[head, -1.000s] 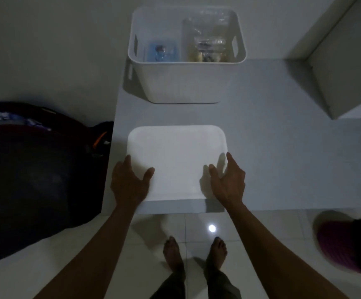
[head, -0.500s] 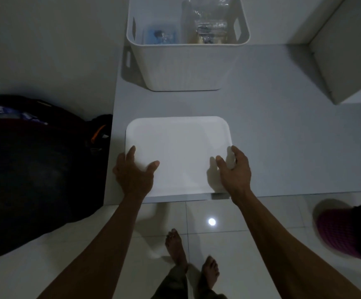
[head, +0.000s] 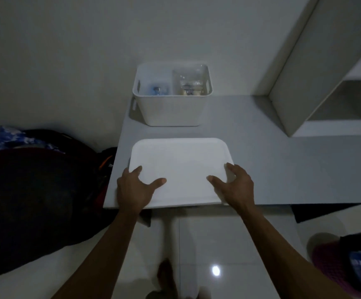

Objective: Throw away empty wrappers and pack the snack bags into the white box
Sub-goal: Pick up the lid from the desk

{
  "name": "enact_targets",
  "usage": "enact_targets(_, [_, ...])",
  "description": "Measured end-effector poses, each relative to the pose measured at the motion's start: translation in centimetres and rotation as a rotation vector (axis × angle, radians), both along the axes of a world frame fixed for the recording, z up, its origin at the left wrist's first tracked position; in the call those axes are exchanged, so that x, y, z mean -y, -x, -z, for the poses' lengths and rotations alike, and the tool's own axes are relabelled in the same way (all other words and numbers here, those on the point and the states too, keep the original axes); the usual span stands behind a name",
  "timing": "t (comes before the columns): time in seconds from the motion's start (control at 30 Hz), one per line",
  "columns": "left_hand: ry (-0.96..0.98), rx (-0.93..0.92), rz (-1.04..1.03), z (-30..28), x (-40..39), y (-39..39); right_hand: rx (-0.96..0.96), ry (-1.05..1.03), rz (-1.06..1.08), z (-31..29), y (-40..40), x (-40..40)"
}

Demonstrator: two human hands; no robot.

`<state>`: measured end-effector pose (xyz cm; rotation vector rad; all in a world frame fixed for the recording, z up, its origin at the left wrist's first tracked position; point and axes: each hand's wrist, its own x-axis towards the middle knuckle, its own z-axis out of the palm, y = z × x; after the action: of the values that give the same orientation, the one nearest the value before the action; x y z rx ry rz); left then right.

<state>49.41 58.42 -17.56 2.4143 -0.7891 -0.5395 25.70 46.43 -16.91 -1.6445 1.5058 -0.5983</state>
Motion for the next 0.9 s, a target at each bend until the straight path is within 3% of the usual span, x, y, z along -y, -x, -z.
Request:
enact_targets(0.33, [0.141,0.045,-0.014,-7.2,1.8,2.5,-0.086,0.24,-0.041,-7.8,1.4,3.1])
enact_targets(0.63, [0.202,0.119,-0.04,-11.2,11.2,-5.7,-0.027,0.298,-0.022,-10.3,-6.9,11.9])
enact_targets(0.9, [0.185,0.032,0.029,-10.7,21.8,-14.1,-0.011,0.205,0.073,-9.6,-14.6,21.2])
